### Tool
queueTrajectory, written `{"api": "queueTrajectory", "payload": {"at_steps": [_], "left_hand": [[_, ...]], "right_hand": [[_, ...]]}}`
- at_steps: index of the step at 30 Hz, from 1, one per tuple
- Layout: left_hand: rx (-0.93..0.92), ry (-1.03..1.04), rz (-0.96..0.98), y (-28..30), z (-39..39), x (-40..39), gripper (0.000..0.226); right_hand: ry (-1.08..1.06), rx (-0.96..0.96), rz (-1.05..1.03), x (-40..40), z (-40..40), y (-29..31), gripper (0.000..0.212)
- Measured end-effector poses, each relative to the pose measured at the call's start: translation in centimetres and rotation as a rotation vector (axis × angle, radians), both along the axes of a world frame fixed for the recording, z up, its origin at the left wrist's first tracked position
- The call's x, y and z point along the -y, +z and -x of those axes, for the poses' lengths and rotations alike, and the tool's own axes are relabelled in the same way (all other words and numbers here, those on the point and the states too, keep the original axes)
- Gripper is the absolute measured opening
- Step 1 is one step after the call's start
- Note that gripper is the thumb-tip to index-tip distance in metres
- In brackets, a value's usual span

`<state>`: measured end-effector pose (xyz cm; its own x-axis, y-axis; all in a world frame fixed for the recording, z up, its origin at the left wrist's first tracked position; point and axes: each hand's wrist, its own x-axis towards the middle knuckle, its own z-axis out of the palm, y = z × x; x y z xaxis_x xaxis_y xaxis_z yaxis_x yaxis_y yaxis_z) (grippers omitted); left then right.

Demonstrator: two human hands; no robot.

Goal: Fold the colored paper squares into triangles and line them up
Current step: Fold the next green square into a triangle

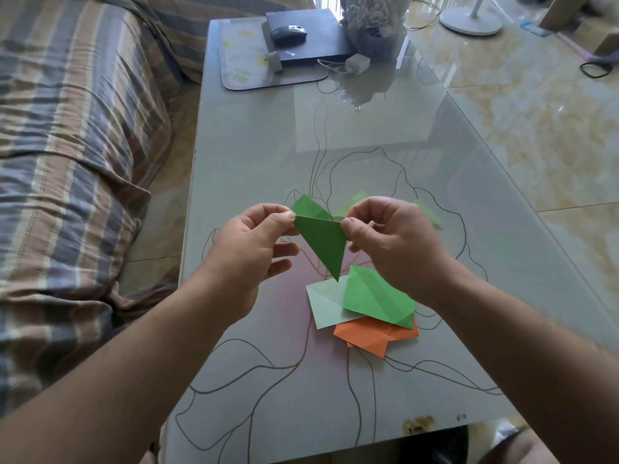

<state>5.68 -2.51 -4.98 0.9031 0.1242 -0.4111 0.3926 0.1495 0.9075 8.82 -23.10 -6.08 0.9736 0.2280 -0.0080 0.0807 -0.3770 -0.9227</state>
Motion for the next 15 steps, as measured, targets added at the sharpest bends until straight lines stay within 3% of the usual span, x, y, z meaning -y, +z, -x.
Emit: {"api": "queueTrajectory", "payload": {"at_steps": [3, 6, 8, 11, 15], "left_hand": [[0.048, -0.035, -0.043, -0.4, 0.0, -0.1, 0.018], [0.253, -0.288, -0.574, -0.9, 0.1, -1.0, 0.039], [0.281, -0.548, -0.833, -0.7, 0.4, -1.0, 0.034], [0.218, -0.642, -0.749, -1.1, 0.9, -0.4, 0.013], [0.24, -0.495, -0.538, -1.0, 0.6, -0.3, 0.01]], "right_hand": [[0.051, 0.064, 0.239, 0.4, -0.2, -0.1, 0.017], [0.228, 0.063, 0.432, 0.4, -0.1, -0.2, 0.021], [0.307, 0.053, 0.457, 0.2, 0.0, -0.4, 0.019], [0.282, -0.003, 0.366, 0.3, 0.0, -0.7, 0.015], [0.217, -0.17, 0.026, 0.2, -0.1, 0.0, 0.007]]}}
